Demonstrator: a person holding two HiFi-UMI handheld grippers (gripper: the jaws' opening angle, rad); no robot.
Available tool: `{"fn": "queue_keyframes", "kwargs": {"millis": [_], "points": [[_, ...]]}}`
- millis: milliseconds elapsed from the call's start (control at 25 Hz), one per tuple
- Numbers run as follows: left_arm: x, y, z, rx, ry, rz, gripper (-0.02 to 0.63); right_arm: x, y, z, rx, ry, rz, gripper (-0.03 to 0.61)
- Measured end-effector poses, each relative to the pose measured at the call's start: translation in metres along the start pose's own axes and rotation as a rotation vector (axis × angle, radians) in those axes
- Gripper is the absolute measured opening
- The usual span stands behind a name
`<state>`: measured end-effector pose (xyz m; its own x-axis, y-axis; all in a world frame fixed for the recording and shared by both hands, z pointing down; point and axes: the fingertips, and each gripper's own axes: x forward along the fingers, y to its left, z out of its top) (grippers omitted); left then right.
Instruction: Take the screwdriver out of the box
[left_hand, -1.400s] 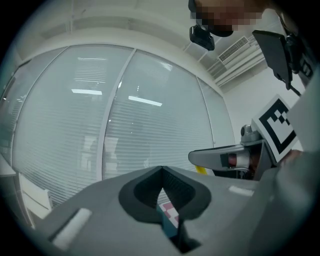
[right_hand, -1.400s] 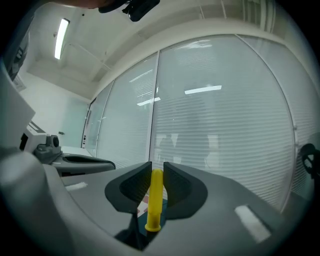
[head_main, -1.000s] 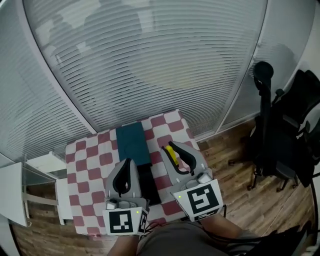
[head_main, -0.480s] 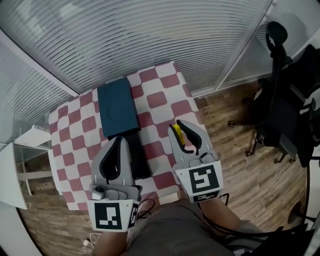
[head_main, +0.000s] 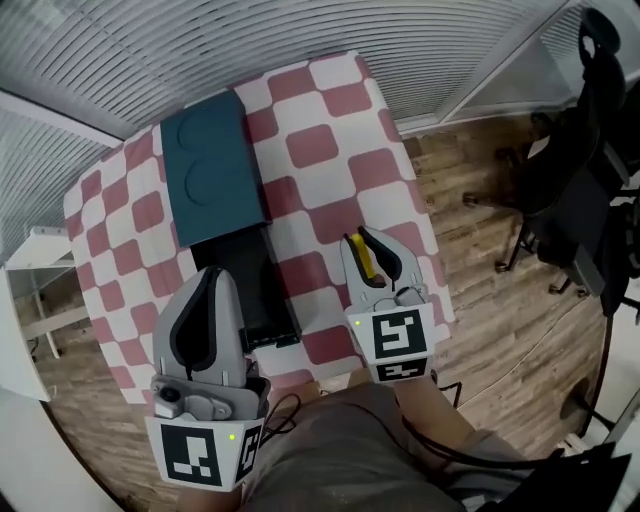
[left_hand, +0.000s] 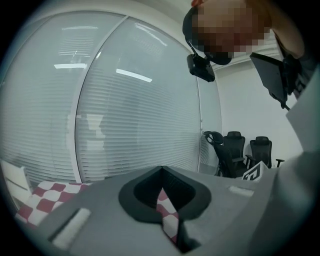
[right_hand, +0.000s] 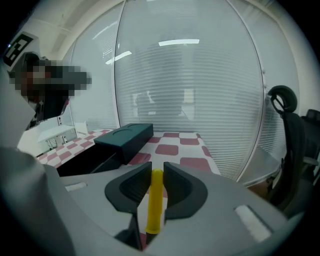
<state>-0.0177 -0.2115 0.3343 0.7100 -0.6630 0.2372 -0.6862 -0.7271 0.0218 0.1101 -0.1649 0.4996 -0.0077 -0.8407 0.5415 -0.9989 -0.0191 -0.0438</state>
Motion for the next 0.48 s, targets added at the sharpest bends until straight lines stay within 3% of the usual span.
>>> {"fn": "queue_keyframes", "kwargs": {"millis": [480], "points": [[0.004,0.031,-0.027,-0.041,0.059,0.066,0.000,0.035,-0.004,-0.026,0.008,0.060,0.010,0.114]]}}
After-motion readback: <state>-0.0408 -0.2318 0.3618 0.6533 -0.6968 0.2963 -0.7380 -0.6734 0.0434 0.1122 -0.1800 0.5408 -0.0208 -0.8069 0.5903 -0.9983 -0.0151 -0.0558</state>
